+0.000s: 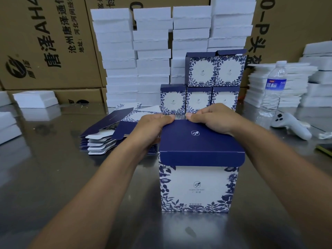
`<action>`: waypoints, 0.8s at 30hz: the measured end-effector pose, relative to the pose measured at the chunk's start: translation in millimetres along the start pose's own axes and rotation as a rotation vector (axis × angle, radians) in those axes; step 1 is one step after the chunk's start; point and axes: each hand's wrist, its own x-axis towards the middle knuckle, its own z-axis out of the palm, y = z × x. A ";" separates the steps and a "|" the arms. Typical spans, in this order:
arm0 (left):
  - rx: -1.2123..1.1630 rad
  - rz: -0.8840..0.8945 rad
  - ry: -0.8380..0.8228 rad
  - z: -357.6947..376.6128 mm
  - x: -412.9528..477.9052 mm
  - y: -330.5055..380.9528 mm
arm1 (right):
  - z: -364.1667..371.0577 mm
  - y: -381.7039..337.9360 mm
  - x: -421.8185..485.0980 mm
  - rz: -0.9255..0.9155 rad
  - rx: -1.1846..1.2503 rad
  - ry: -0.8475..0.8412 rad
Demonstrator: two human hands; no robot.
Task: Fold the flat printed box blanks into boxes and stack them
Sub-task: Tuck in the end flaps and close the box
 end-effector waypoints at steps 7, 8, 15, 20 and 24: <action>-0.151 -0.025 0.107 7.1 -9.8 -5.4 | -2.6 7.8 -1.3 0.059 0.097 0.165; -0.165 -0.015 0.130 7.5 -10.5 -6.6 | -2.6 7.2 -1.3 0.071 0.081 0.162; -0.129 0.023 0.174 9.9 -12.7 -3.9 | -3.6 3.9 -3.4 0.130 -0.002 0.163; -0.154 0.032 0.176 11.8 -15.9 -4.8 | -3.8 10.6 -7.0 0.165 0.321 0.090; -0.183 0.015 0.185 12.4 -17.2 -3.4 | -2.4 26.2 -9.0 0.146 0.603 0.014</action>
